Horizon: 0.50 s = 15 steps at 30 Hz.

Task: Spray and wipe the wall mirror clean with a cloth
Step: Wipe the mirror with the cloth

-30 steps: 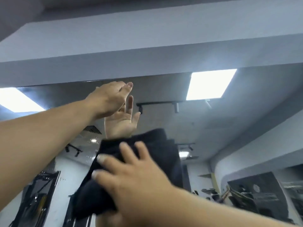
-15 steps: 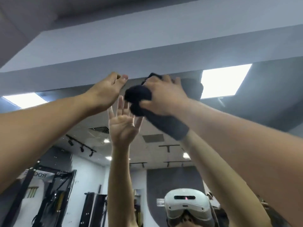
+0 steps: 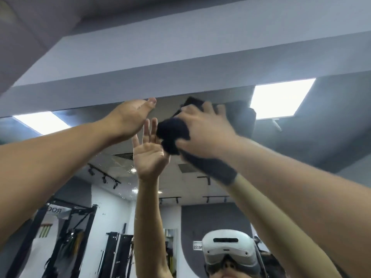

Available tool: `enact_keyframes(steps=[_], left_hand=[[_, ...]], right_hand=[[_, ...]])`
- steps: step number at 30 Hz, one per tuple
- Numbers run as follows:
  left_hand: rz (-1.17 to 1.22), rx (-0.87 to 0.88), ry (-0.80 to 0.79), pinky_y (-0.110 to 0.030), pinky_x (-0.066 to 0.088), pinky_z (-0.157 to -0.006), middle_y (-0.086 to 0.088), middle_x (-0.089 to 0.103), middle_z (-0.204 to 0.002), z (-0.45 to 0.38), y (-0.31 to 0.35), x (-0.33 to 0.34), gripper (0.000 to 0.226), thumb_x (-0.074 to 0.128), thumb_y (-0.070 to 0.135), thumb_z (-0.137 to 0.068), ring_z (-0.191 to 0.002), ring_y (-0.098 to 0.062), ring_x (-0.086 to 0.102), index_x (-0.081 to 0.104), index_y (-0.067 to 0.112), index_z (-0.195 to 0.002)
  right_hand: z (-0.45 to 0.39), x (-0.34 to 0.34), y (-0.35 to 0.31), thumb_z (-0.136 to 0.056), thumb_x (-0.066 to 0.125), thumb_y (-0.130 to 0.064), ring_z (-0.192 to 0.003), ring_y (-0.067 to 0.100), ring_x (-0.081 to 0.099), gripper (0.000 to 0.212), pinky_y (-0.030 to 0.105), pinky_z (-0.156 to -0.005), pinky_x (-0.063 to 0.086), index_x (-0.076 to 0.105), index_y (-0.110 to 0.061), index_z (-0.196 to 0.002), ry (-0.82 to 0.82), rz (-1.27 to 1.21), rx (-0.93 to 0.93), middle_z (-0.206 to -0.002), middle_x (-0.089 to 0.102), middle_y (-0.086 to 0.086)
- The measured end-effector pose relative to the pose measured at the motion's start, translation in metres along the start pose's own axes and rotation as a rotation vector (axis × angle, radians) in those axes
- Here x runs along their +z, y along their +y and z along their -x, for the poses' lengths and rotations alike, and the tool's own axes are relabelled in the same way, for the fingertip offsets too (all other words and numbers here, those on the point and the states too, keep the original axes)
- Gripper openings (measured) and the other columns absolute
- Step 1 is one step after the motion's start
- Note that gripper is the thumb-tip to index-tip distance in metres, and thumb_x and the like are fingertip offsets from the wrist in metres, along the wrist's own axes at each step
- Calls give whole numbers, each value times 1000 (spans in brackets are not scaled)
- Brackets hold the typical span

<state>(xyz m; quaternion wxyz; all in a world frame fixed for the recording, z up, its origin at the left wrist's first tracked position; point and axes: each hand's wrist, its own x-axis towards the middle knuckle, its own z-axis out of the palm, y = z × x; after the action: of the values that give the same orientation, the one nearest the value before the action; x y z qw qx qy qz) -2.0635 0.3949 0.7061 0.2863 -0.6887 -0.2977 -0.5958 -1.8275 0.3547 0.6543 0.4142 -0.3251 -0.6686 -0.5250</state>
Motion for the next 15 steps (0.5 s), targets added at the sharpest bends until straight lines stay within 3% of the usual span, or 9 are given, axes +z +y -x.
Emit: enact_keyframes(steps=[1, 3, 5, 7, 9, 12, 15], left_hand=[[-152, -73, 15, -44, 42, -93, 6, 60, -100, -2, 22, -15, 62, 32, 63, -106, -95, -9, 53, 69, 13, -109], [-172, -43, -87, -45, 48, -91, -6, 67, -100, 4, 45, -31, 66, 30, 55, -110, -94, -24, 60, 70, 3, -105], [-183, -26, -134, -44, 49, -87, -3, 69, -101, 16, 55, -25, 63, 30, 56, -109, -95, -27, 63, 68, 7, -99], [-297, -27, -168, -44, 41, -108, 4, 62, -127, 16, 43, -22, 55, 30, 57, -108, -122, -22, 56, 67, 18, -115], [-395, -50, -157, -55, 19, -126, 1, 39, -162, 3, 34, -25, 58, 29, 60, -107, -153, -20, 30, 54, 25, -147], [-502, -76, -147, -62, 8, -127, 0, 22, -171, -10, 28, -26, 64, 27, 63, -106, -159, -21, 13, 38, 29, -158], [-443, -127, -188, -62, 8, -127, 3, 20, -172, -18, 27, -24, 68, 25, 70, -102, -159, -24, 14, 33, 34, -160]], right_hand=[[11, 3, -19, -85, 53, -64, -131, 31, 36, 64, 58, -110, 25, 46, -33, -140, -13, -4, -70, -148, 44, -4], [39, 15, -57, -79, 58, -65, -128, 32, 39, 68, 57, -107, 25, 51, -32, -137, -37, -26, -205, -148, 45, -5], [71, 32, -97, -75, 63, -65, -126, 34, 43, 67, 58, -108, 29, 56, -33, -133, -39, -19, -358, -146, 48, -5], [100, 54, -129, -88, 53, -58, -124, 33, 50, 45, 53, -105, 40, 57, -40, -130, -16, 49, -482, -145, 46, -6], [116, 71, -147, -101, 33, -46, -124, 23, 52, 35, 44, -100, 47, 48, -41, -132, -23, 108, -540, -142, 33, -4], [118, 79, -148, -102, 20, -40, -127, 18, 47, 34, 39, -101, 47, 29, -33, -135, 13, 148, -590, -141, 23, -8], [109, 68, -140, -102, 29, -45, -128, 19, 45, 37, 41, -99, 48, 35, -43, -138, 24, 125, -621, -147, 28, -12]])
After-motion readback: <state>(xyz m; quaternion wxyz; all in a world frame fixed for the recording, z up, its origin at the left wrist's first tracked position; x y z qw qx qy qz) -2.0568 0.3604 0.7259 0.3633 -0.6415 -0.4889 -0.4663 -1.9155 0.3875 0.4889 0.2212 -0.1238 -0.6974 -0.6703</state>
